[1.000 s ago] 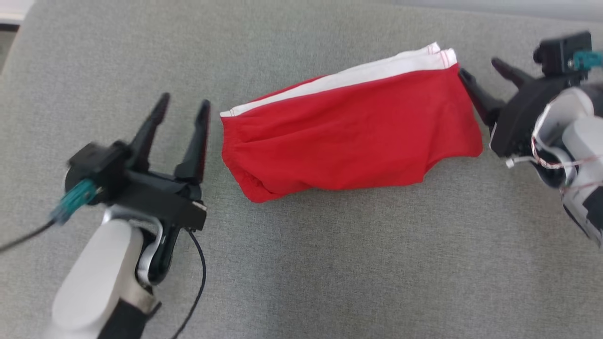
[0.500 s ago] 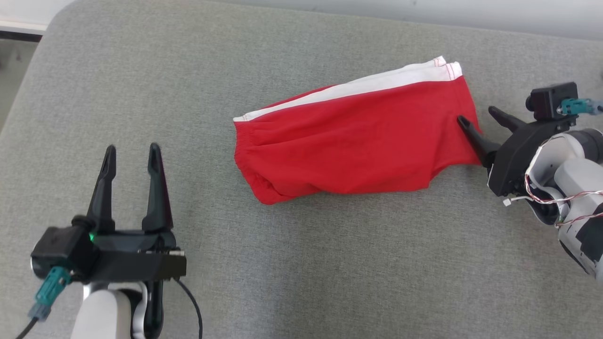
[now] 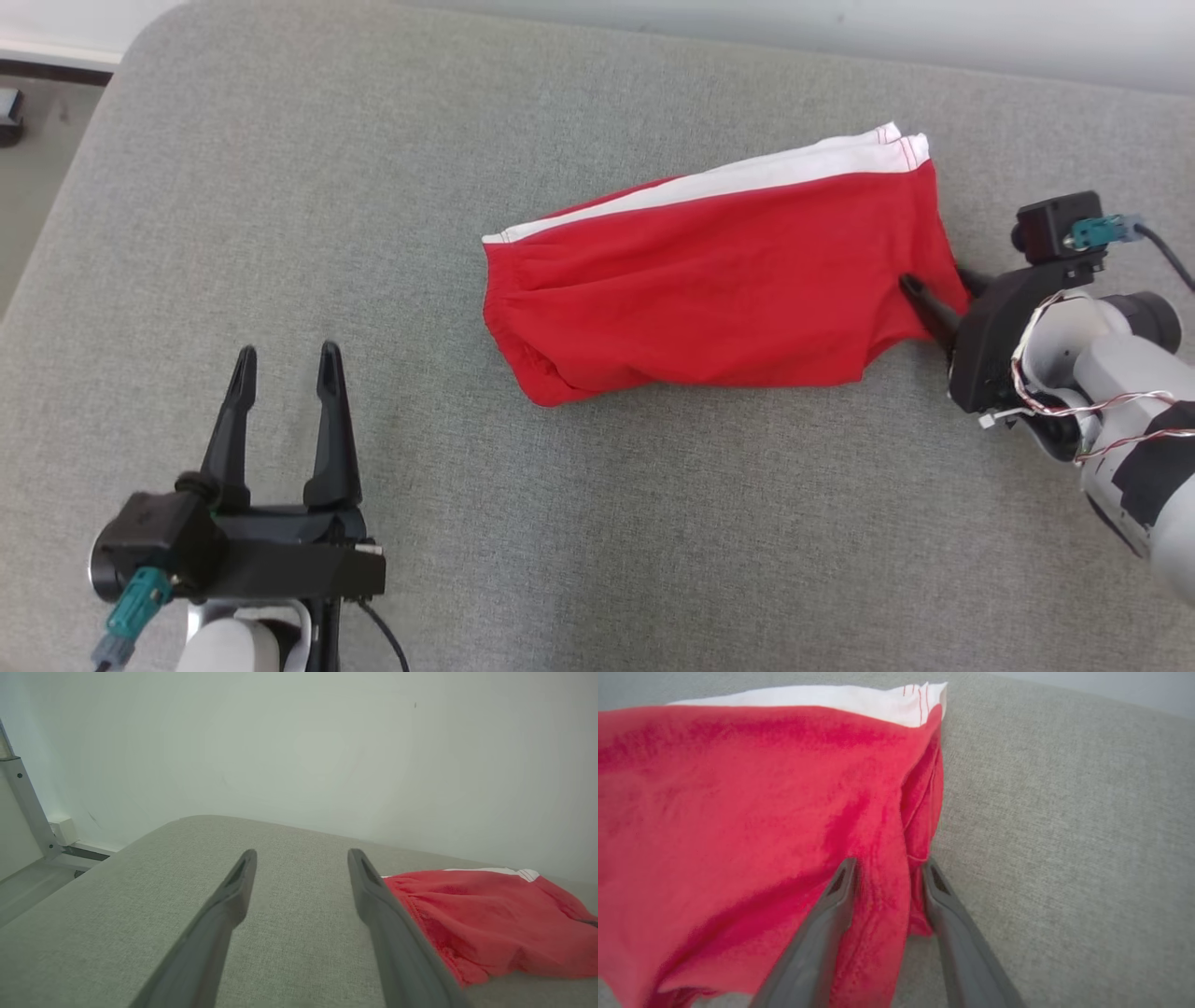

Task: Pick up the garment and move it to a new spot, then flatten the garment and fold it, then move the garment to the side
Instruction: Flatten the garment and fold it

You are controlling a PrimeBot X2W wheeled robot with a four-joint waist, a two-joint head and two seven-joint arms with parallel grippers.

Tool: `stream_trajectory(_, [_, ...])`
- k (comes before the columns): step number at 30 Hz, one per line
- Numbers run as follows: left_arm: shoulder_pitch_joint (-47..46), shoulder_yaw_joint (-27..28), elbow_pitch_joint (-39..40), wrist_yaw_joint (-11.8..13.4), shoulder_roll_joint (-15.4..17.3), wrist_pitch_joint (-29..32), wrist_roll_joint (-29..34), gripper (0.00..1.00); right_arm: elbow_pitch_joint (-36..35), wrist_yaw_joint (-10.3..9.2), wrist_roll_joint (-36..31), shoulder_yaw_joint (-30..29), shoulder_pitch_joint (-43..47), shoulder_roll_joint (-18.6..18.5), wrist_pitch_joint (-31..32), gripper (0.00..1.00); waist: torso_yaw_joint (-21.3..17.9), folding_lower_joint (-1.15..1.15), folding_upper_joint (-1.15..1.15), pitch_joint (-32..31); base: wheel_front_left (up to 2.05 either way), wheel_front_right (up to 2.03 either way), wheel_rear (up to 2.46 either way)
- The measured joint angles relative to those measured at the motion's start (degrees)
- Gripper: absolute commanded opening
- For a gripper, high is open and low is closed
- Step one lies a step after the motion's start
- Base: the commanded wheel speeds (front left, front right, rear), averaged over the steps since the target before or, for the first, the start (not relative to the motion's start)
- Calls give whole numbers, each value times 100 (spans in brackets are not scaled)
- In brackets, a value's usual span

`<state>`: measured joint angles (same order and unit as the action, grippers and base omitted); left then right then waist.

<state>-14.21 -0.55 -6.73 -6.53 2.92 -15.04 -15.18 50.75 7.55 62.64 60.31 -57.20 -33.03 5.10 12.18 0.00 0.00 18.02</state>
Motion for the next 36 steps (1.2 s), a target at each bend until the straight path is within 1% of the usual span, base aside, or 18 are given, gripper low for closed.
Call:
stream_trajectory(4, [114,-8,-37,23,1,0,15,100,42,0,91,24,52,87,0,0,-26,0,0,-114,0,0,0])
stream_trajectory(7, [214,-31,-101,23,0,0,80,100,43,0,154,26,136,87,-62,0,-64,0,0,-228,0,0,0])
stream_trajectory(13, [472,-67,-196,21,-3,0,116,100,-330,0,335,44,494,13,-318,0,-183,0,0,-518,0,0,0])
stream_trajectory(20, [749,-51,-227,2,-3,0,168,100,-1004,0,712,-27,1317,-343,-534,0,-428,-1,0,-823,0,0,0])
stream_trajectory(26, [901,-10,-216,-3,-2,0,191,100,-1480,0,847,-98,2079,-684,-646,0,-669,0,0,-991,0,0,0])
stream_trajectory(30, [960,3,-215,-5,-2,0,208,100,-1570,0,861,-214,2351,-734,-676,0,-812,0,0,-1046,0,0,0])
stream_trajectory(31, [960,4,-215,-8,-2,0,208,100,-1562,0,822,-258,2373,-733,-730,53,-841,0,0,-1054,0,0,0])
stream_trajectory(32, [960,1,-216,-10,-2,0,209,100,-1526,0,817,-320,2381,-721,-761,100,-863,0,0,-1059,0,0,0])
stream_trajectory(36, [959,-11,-222,-11,-3,0,224,100,-1278,0,487,-458,2302,-681,-817,100,-887,0,0,-1069,0,0,0])
